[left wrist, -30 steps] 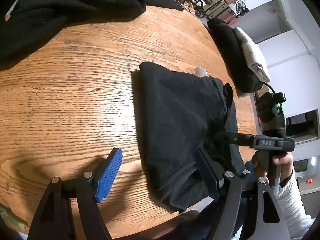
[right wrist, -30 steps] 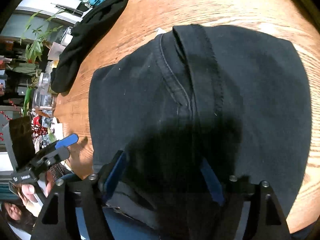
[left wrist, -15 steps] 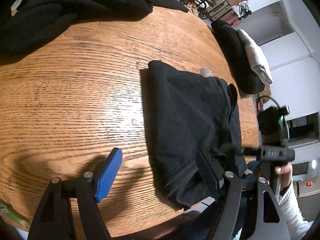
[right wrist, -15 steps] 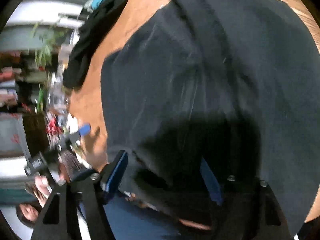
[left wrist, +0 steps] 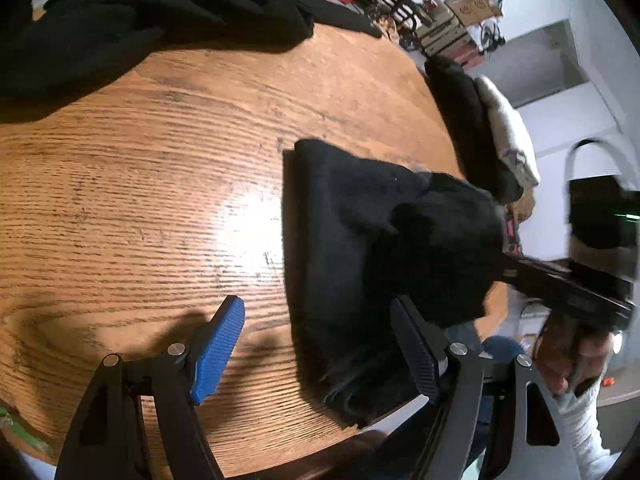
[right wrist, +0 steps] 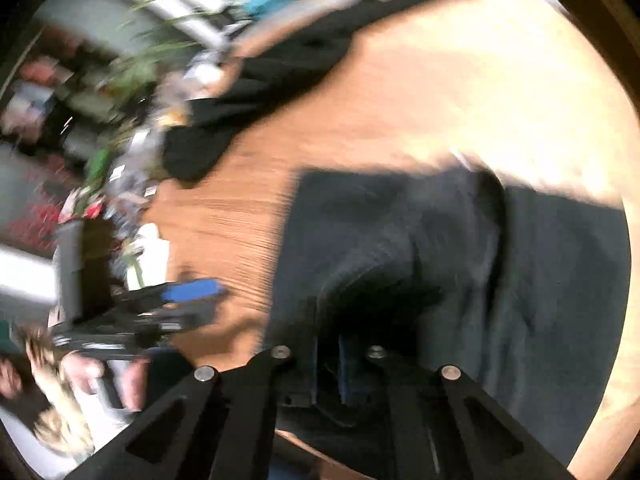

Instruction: Fold clothes

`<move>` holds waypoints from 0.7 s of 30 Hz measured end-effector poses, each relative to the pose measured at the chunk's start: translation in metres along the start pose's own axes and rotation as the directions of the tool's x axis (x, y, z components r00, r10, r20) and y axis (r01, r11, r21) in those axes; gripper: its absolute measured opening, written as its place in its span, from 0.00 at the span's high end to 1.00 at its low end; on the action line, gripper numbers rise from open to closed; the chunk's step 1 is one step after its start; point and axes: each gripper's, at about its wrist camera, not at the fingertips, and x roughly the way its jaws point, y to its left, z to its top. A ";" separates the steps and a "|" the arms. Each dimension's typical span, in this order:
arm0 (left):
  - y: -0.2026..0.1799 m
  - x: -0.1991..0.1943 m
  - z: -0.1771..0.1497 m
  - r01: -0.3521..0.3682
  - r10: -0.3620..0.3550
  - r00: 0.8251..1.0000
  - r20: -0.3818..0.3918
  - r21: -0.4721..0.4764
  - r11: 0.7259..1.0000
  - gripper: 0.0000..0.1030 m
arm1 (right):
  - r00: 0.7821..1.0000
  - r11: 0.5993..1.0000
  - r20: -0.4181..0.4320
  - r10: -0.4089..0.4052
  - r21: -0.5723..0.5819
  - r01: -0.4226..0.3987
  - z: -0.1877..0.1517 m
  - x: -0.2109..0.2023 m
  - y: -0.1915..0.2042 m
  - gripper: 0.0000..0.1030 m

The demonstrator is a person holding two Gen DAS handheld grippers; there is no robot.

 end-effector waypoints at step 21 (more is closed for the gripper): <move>-0.010 0.019 0.000 -0.014 0.016 0.998 -0.058 0.036 0.999 0.26 | 0.984 0.940 -0.101 0.147 0.324 -0.108 -0.070 0.045 -0.081 0.44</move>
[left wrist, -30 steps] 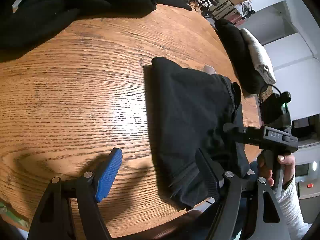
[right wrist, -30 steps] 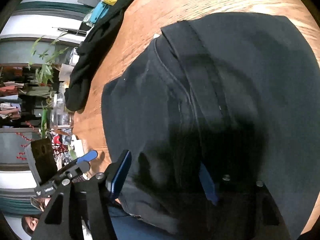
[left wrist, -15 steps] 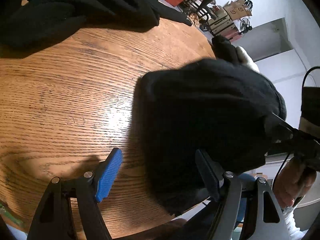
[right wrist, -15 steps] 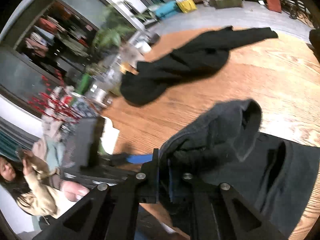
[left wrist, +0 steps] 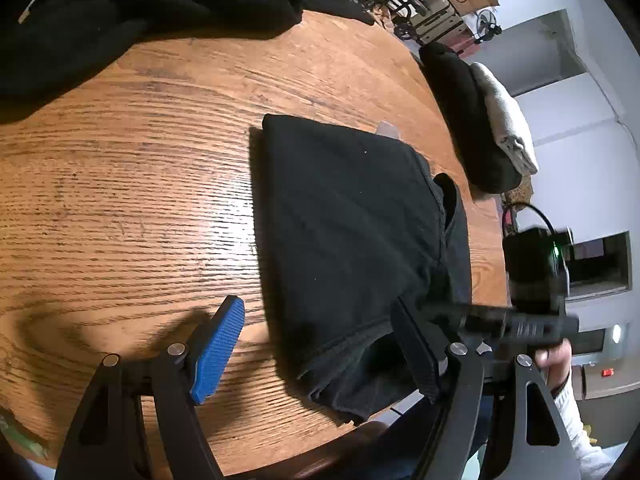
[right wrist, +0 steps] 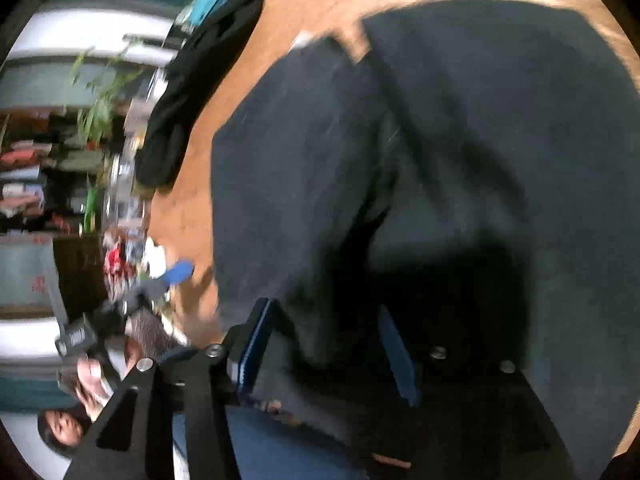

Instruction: Fold clothes

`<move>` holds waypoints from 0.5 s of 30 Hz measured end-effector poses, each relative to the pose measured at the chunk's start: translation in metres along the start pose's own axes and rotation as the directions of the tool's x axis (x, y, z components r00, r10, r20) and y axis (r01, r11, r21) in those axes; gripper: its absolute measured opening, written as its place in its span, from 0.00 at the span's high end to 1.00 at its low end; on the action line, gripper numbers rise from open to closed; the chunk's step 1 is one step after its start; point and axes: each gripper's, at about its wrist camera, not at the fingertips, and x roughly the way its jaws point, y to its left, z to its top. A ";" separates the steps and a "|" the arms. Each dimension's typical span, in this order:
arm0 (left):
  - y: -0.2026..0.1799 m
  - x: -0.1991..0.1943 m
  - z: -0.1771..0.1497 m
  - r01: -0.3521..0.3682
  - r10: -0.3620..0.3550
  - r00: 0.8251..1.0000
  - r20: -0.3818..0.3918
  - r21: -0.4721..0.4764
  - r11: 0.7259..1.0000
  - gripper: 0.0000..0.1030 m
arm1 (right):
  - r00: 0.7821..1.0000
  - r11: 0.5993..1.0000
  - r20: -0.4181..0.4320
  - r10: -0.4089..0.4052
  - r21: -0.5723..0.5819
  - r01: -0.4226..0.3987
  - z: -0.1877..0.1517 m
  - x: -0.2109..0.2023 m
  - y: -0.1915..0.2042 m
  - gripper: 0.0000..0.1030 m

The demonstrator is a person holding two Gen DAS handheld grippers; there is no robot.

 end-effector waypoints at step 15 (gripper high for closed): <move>-0.001 0.006 -0.003 -0.016 0.017 1.000 -0.026 0.012 1.000 0.26 | 0.999 0.999 0.045 0.014 -0.043 -0.012 -0.030 0.015 0.020 0.56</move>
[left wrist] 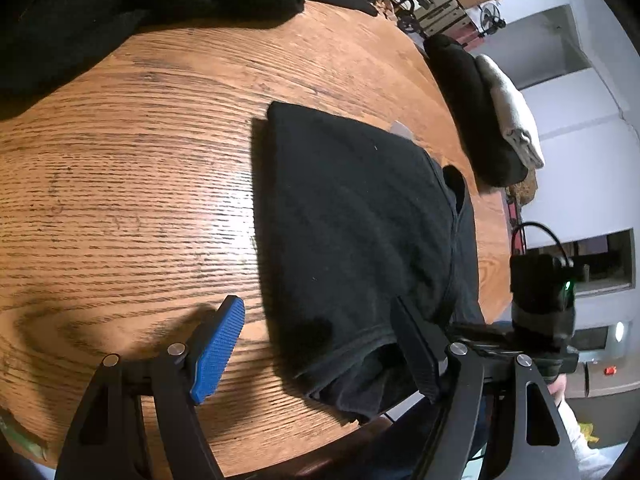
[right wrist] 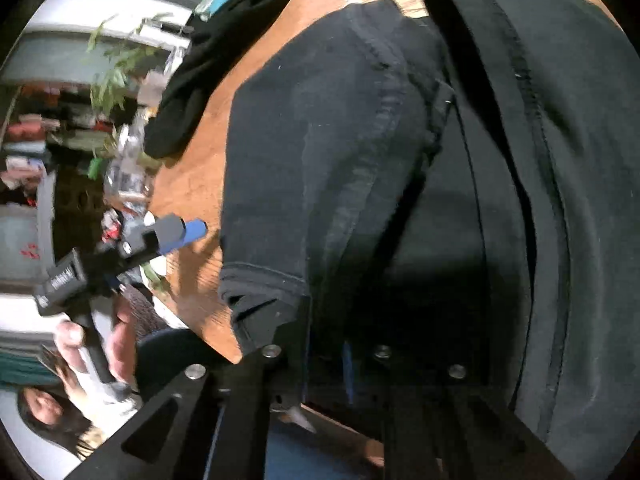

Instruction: Fold clothes

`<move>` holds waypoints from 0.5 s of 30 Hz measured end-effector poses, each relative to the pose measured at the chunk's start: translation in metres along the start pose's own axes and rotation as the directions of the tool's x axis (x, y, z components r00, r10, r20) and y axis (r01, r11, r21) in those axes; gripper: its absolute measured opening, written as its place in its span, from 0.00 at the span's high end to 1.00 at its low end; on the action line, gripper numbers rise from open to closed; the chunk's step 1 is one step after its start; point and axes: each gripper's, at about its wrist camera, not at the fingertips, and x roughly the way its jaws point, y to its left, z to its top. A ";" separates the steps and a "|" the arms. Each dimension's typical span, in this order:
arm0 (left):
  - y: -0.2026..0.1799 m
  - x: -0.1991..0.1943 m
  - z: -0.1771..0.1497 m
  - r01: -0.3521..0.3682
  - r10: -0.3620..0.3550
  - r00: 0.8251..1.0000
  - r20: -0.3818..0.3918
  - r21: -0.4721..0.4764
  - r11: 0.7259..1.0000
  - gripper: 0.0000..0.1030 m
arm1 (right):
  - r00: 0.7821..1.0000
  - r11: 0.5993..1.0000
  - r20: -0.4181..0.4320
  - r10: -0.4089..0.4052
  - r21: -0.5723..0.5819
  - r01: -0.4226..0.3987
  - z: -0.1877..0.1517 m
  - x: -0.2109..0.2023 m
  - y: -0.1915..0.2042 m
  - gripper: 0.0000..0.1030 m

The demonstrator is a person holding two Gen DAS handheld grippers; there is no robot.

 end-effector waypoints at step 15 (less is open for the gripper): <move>-0.064 0.029 -0.079 -0.418 0.382 0.889 0.253 0.105 0.903 0.26 | 0.838 0.943 0.470 -0.278 -0.034 0.332 -0.022 -0.153 -0.048 0.26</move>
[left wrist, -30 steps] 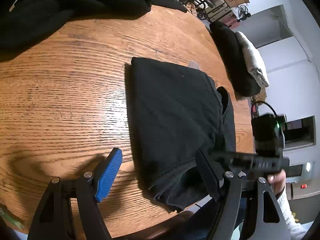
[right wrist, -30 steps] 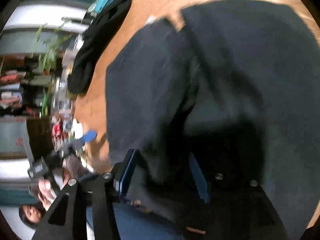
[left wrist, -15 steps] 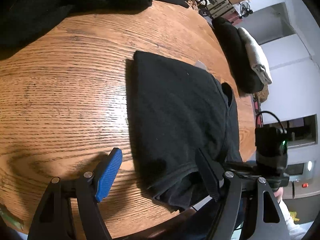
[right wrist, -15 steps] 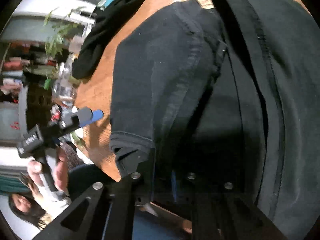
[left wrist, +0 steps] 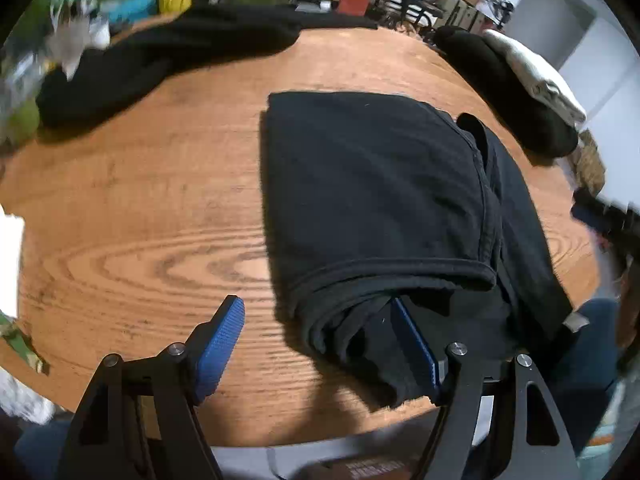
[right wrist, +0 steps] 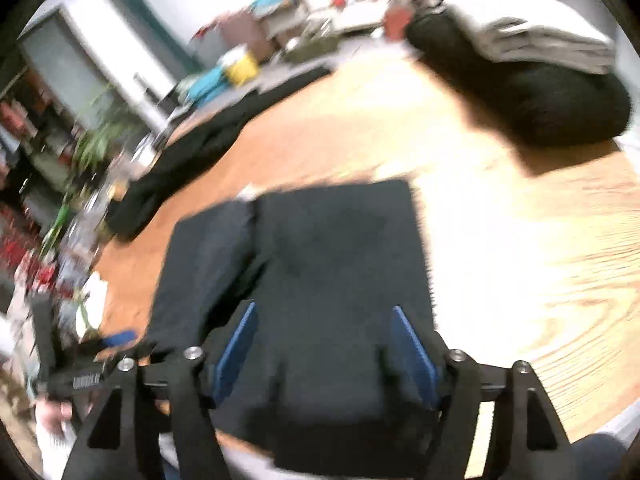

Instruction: Fold clothes

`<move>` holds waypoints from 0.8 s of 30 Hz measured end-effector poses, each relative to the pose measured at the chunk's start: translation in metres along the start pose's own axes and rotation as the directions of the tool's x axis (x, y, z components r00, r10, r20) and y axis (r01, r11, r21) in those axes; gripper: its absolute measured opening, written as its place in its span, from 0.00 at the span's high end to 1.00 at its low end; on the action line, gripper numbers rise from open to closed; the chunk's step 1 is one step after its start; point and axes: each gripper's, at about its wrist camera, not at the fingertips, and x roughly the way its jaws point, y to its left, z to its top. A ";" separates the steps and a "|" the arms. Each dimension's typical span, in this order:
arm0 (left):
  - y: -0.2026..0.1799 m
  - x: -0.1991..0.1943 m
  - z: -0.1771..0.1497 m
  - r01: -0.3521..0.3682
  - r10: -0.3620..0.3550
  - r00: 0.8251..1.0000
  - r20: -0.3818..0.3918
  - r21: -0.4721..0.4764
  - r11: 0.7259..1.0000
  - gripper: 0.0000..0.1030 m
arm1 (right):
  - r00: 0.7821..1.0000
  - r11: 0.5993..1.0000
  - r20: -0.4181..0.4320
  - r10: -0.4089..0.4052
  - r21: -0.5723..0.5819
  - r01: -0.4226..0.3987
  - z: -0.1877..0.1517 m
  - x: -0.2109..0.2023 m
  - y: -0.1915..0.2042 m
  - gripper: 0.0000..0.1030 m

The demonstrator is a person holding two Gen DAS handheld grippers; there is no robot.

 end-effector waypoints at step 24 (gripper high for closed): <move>0.040 -0.011 -0.008 0.107 -0.137 0.987 -0.082 -0.300 0.948 0.82 | 0.946 0.877 0.041 0.320 0.365 -0.313 -0.008 0.020 -0.116 0.22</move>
